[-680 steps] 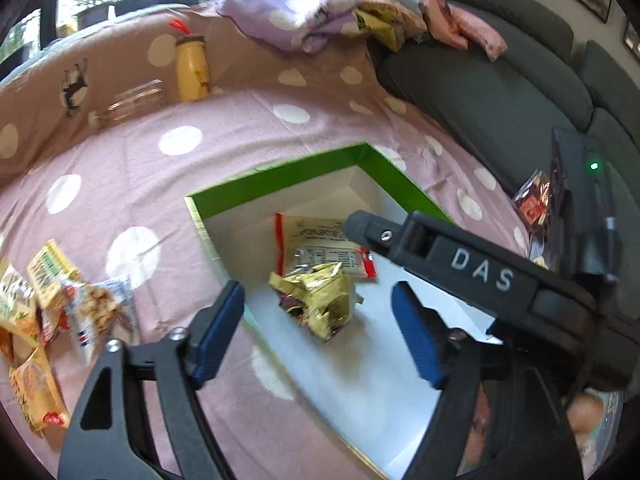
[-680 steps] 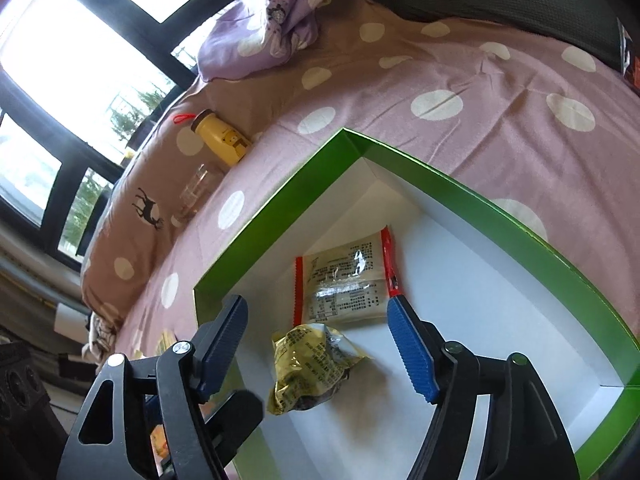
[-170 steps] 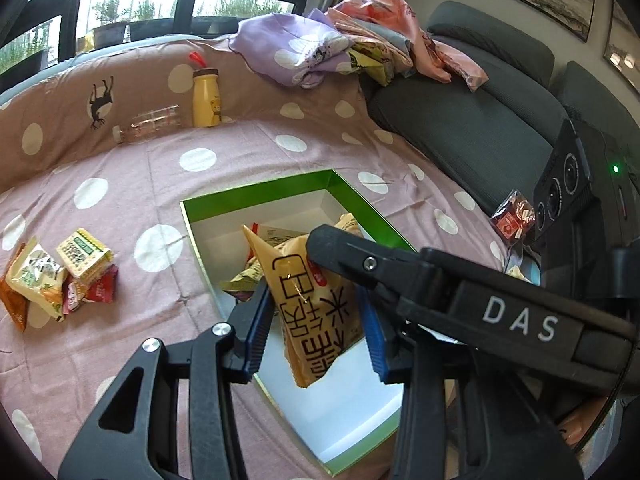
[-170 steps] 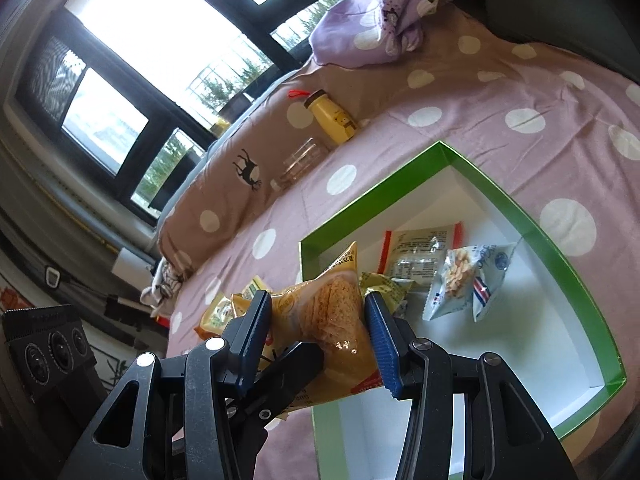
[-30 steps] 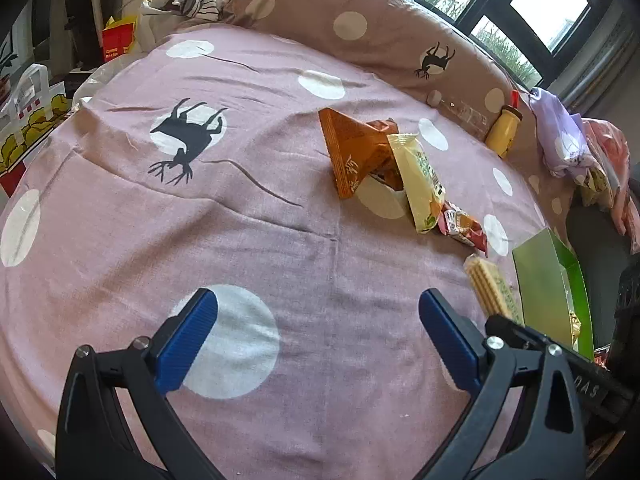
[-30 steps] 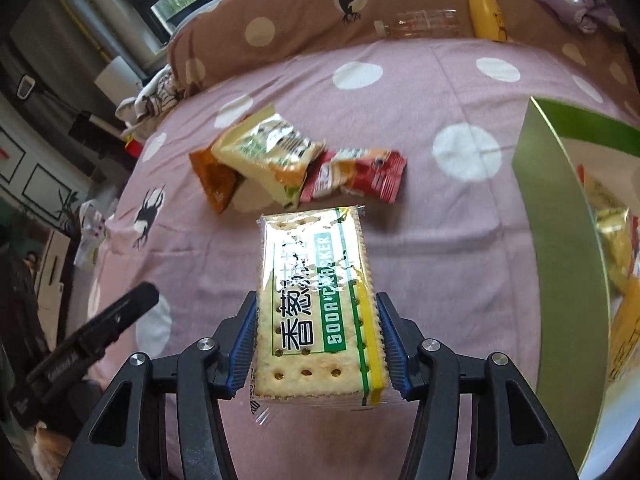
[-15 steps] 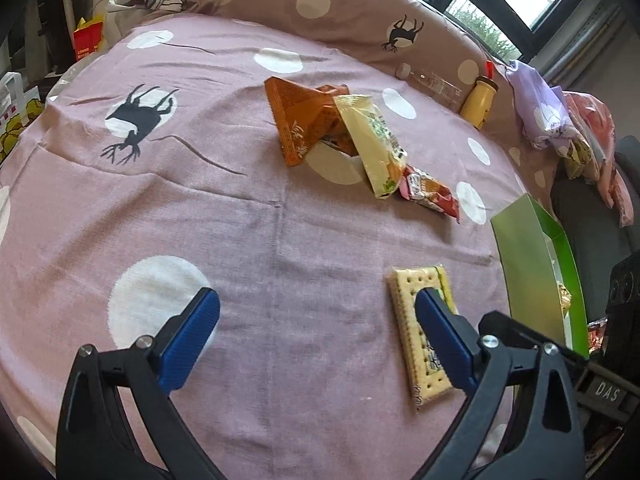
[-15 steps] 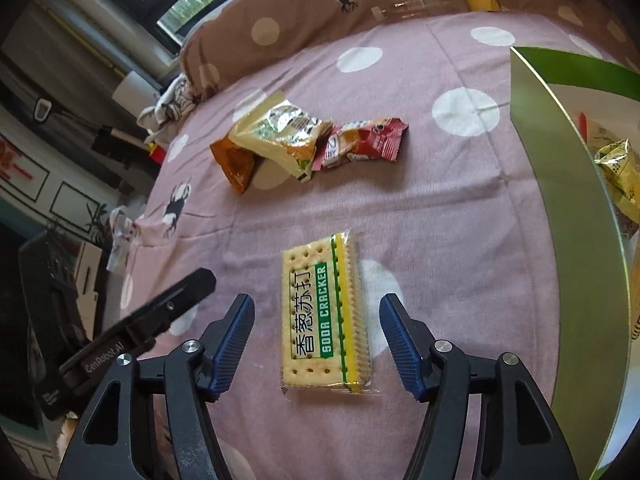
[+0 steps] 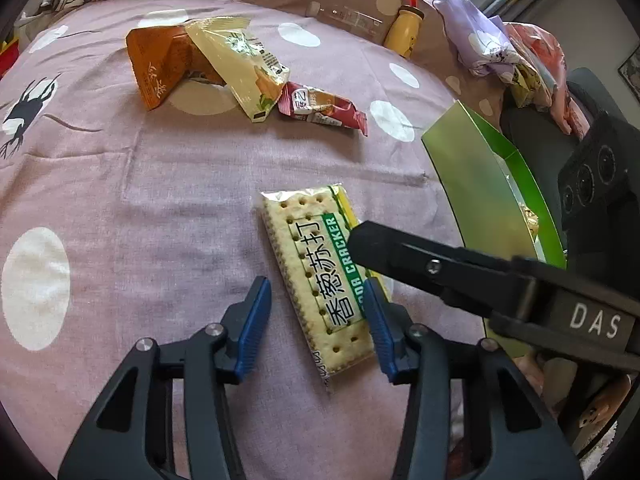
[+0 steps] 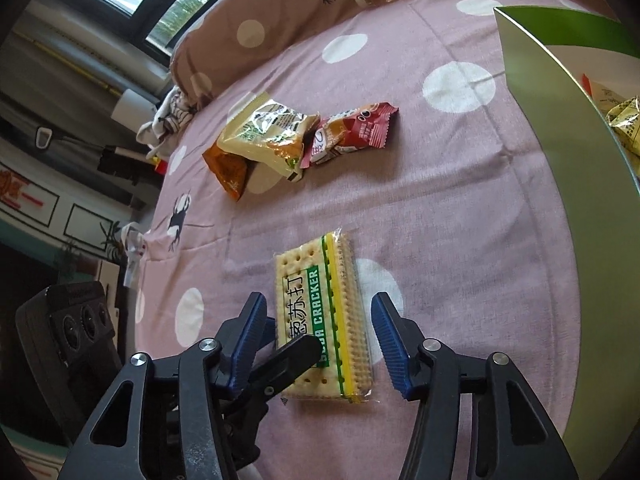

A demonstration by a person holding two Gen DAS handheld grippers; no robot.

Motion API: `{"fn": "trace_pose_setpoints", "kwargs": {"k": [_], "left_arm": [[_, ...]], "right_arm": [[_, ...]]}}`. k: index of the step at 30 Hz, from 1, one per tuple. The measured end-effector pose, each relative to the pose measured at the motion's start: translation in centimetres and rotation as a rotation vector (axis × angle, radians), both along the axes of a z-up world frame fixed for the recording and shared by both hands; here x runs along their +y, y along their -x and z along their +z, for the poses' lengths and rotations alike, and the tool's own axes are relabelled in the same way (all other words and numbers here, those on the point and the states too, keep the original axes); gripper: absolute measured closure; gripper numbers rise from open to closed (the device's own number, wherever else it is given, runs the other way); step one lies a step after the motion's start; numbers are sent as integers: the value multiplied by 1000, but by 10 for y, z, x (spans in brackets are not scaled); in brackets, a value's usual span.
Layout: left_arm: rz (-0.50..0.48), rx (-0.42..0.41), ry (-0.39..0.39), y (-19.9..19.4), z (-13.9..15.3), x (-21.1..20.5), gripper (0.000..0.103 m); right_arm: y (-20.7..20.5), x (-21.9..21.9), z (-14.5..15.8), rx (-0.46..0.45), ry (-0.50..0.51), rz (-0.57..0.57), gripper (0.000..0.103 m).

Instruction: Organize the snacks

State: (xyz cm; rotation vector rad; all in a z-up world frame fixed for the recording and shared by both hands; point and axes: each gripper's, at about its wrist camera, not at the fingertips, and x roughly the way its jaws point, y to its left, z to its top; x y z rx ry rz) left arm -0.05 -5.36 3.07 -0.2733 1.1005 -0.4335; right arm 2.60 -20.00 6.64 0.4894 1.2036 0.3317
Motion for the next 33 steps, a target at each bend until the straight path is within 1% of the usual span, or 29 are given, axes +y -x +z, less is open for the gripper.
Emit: {"fn": "trace_pose_setpoints", "kwargs": {"k": [2,4,7,11,12,15,18,24,33], "left_arm": [[-8,-11,14,0,0,-2,64],[-11,-14,19,0,-1,-3,65],[-13,-28,20,0,-2,-3,67],[-14,-49,13,3,2,-4,69],[-15,-63,9,5,5,-4,71],[-20,-116,-3,9,14,-6,72],[-19,-163,3,14,23,-6,72],[-10,-231,23,19,38,-6,72],[-16,-364,47,33,73,-12,73]], "right_arm": [[-2,2,-6,21,10,-2,49],[-3,4,-11,35,8,-2,52],[-2,8,-11,21,34,0,54],[0,8,-8,2,34,-11,54],[2,8,-6,-10,37,-12,54],[6,10,6,-64,57,-18,54],[11,12,20,-127,76,-24,54],[21,12,44,-219,91,-40,54],[38,3,86,-364,96,-77,54]]}}
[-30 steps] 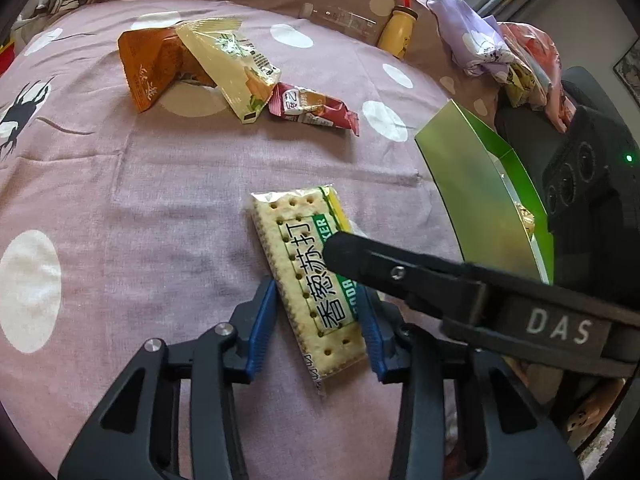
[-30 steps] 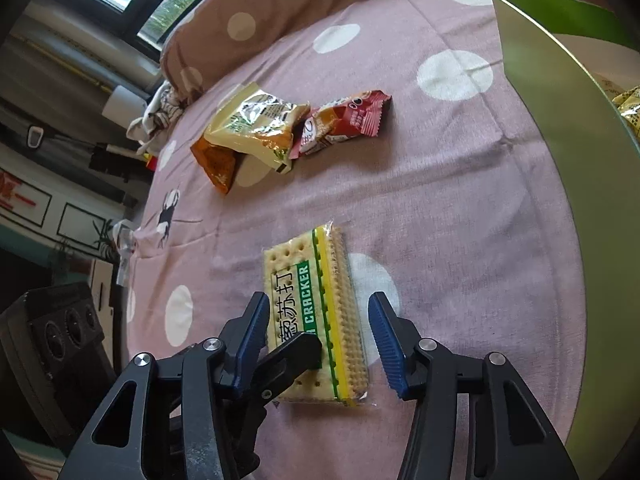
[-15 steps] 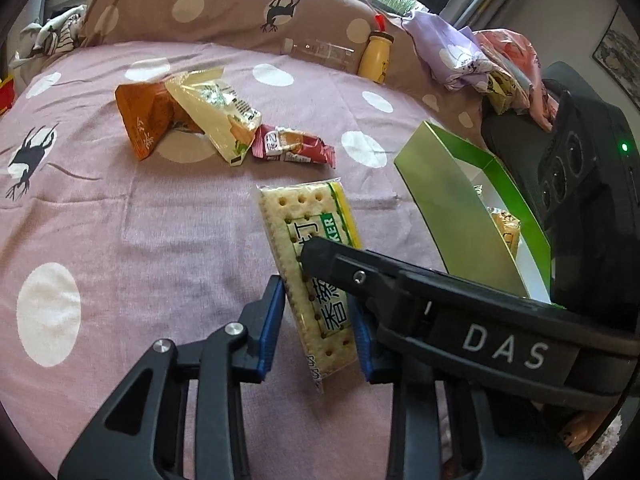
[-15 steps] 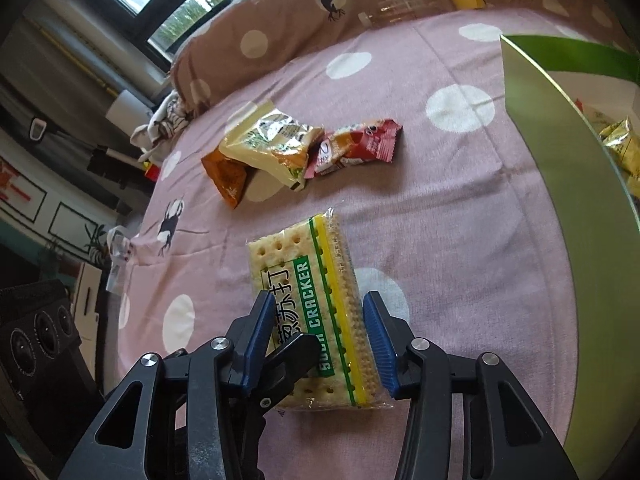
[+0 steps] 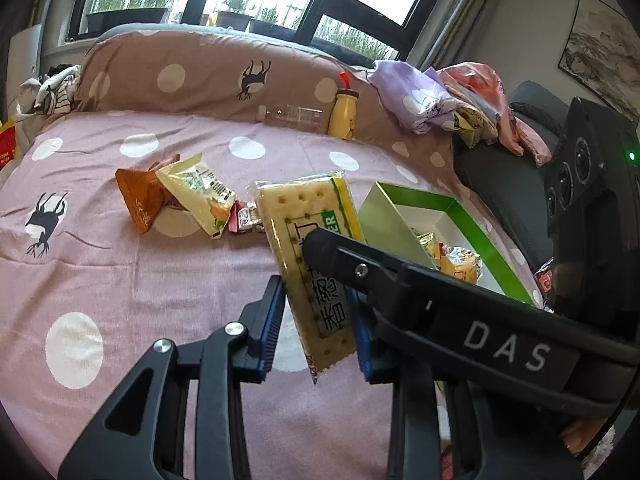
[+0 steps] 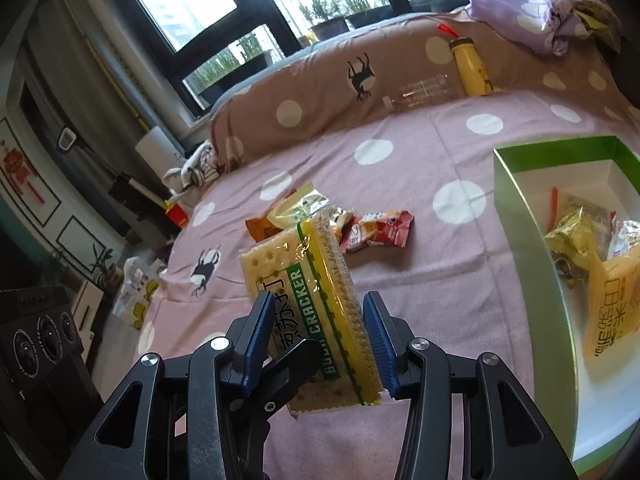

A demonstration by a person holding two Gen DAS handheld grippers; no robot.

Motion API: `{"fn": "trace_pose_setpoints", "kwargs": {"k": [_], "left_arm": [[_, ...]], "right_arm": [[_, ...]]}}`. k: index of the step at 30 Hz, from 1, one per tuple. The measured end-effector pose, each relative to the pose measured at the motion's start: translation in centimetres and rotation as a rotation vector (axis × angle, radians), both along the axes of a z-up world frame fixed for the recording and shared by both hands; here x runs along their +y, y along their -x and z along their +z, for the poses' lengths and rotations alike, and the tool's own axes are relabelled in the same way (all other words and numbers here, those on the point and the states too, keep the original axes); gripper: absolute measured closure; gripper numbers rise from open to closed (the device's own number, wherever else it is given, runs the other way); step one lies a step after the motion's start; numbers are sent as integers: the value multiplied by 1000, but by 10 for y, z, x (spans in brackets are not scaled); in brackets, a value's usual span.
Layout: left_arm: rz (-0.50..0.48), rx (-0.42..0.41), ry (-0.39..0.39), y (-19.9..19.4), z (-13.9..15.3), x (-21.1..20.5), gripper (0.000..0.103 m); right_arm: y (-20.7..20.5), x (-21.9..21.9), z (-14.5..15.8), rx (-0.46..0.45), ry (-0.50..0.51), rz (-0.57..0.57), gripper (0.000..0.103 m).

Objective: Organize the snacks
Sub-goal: 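Lift the soda cracker pack and carry it over the box with the right tool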

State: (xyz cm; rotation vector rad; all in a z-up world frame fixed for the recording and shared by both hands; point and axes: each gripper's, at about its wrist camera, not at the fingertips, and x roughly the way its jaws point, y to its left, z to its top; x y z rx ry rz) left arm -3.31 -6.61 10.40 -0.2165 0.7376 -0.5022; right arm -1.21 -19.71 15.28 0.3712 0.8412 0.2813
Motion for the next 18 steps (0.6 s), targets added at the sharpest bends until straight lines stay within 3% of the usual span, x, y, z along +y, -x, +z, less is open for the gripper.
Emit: {"fn": "trace_pose_setpoints", "kwargs": {"k": [18], "left_arm": [[-159,-116,-24,-4,43,-81,73]], "right_arm": [[19,-87,40,-118,-39,-175,54]]}}
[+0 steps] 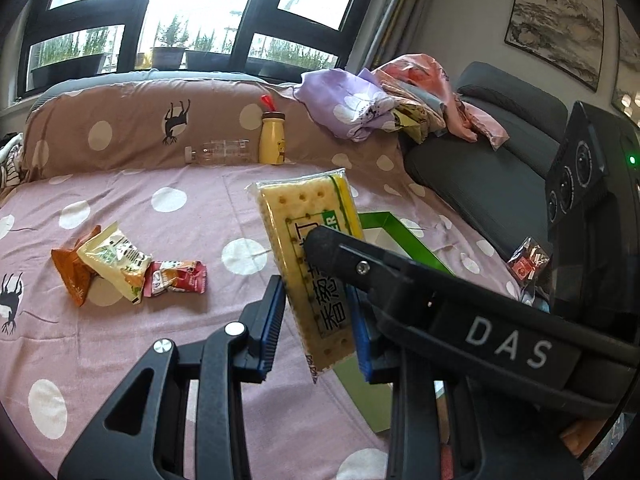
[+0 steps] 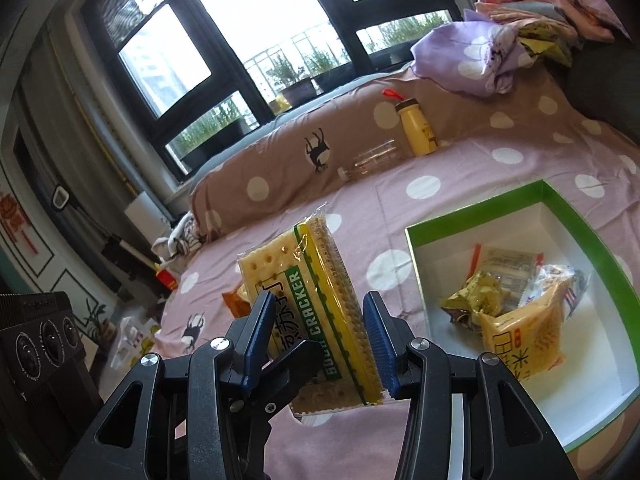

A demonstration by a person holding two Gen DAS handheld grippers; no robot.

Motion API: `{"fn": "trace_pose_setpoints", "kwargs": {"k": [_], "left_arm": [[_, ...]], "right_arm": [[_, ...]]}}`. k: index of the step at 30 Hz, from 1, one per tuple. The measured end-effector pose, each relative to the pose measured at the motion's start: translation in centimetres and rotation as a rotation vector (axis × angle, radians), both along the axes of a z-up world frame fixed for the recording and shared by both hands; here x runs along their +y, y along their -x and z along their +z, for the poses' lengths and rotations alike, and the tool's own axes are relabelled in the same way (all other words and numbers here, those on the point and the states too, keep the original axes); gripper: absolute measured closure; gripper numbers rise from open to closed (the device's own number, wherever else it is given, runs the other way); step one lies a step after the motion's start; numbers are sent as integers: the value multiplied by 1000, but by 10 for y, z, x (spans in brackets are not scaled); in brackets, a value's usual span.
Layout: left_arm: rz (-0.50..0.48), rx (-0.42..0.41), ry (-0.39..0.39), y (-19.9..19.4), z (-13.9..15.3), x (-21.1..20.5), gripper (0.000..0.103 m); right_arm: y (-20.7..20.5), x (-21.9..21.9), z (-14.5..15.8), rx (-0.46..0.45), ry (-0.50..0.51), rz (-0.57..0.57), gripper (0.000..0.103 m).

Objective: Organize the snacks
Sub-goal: 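Lift the soda cracker pack and carry it over the box with the right tool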

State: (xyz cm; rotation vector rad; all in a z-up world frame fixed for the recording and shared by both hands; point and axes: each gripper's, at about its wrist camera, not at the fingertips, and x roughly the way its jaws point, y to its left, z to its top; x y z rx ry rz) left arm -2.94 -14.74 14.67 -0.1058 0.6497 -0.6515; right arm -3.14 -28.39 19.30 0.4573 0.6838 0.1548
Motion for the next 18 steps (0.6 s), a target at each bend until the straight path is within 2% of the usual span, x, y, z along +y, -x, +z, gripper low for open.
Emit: {"fn": "trace_pose_setpoints", "kwargs": {"k": [9,18], "left_arm": [[-80,-3,-28,-8,0,-46,73],[-145,45,-70,-21,-12,-84,73]], "right_arm": [[3,-45,-3,6,-26,-81,54],[-4,-83,-22,66,-76,-152,54]]}}
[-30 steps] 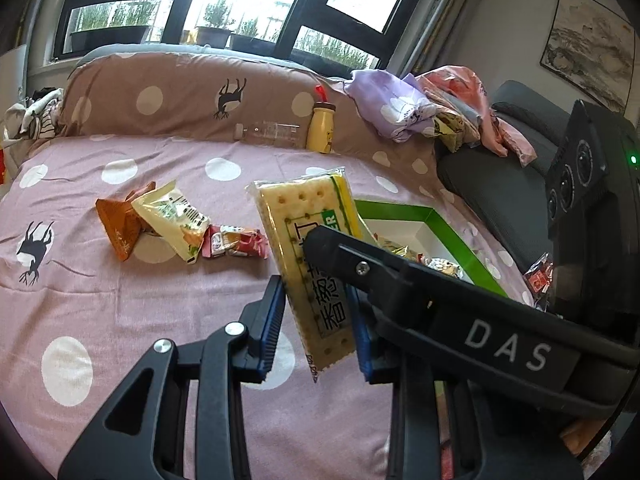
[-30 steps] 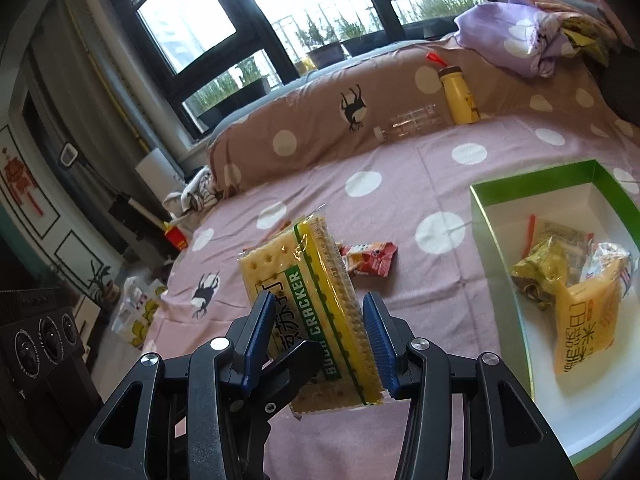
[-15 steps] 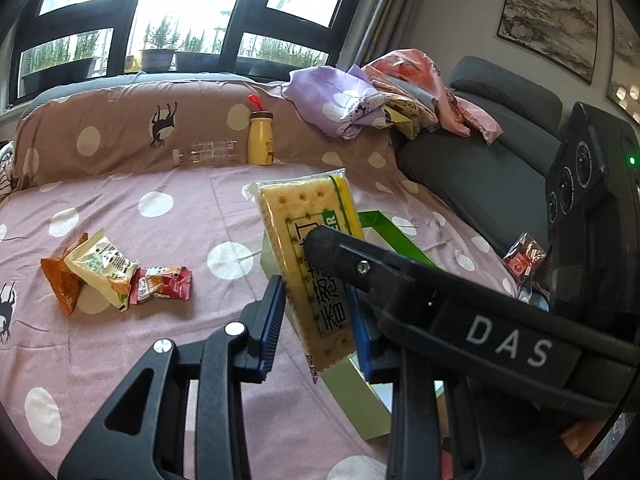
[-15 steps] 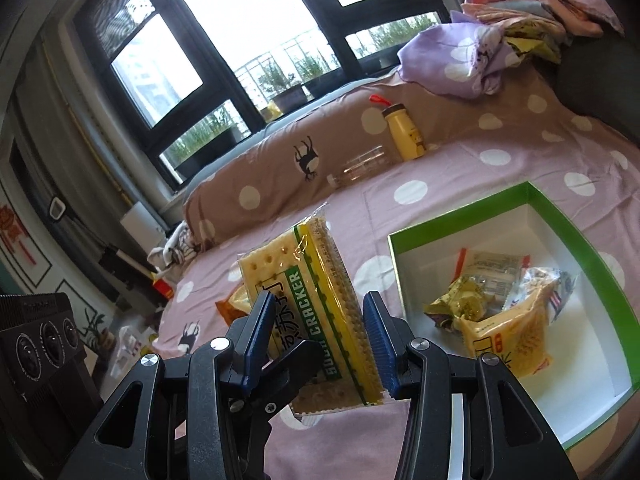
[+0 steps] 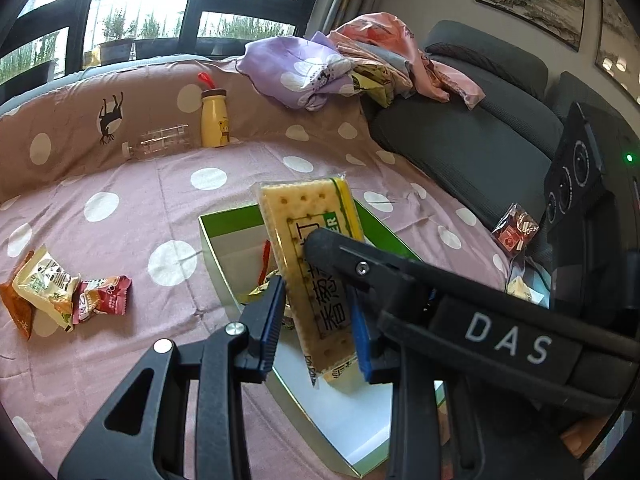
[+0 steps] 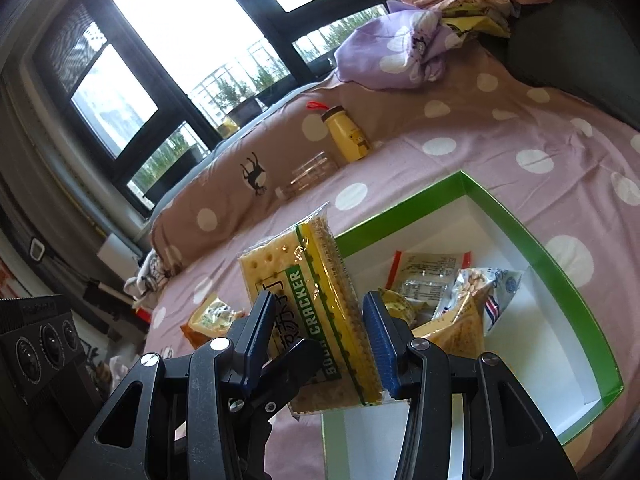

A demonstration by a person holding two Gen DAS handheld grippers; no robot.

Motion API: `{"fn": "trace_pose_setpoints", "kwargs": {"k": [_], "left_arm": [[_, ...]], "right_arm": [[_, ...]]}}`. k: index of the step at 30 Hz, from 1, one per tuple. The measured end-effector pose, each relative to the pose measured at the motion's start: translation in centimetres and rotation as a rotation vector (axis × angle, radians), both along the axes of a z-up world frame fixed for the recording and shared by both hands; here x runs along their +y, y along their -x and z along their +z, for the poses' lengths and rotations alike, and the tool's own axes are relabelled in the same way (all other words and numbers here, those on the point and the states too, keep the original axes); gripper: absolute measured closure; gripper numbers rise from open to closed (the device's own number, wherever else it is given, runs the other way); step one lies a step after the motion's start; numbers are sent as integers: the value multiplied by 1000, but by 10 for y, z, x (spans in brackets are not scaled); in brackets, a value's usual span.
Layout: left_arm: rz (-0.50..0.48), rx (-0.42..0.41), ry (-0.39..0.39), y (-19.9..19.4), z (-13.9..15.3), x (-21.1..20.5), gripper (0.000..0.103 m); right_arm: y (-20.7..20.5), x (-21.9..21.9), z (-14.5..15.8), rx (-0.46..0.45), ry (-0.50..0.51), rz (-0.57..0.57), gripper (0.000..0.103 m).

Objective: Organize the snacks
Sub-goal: 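Lift the soda cracker pack and carry it over the box with the right tool, then lower the soda cracker pack into the box and open the right tool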

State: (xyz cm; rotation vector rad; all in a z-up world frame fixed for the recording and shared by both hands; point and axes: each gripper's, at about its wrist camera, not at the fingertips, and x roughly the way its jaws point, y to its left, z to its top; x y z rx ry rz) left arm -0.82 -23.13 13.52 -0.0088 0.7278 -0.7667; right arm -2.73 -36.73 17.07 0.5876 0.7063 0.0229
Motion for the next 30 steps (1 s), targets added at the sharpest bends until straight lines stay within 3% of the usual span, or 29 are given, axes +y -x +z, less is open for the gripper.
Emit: {"fn": "trace_pose_setpoints", "kwargs": {"k": [11,20,30], "left_arm": [[-19,71,-51,-19,-19,-31,73],[-38,144,-76,-35,-33,-47,73],[-62,235,-68,-44,-48,-60,72]], "right_arm": [[-15,-35,-30,90,-103,-48,54],[-23,-48,-47,151,-130,-101,54],[-25,-64,-64,223,-178,-176,54]]}}
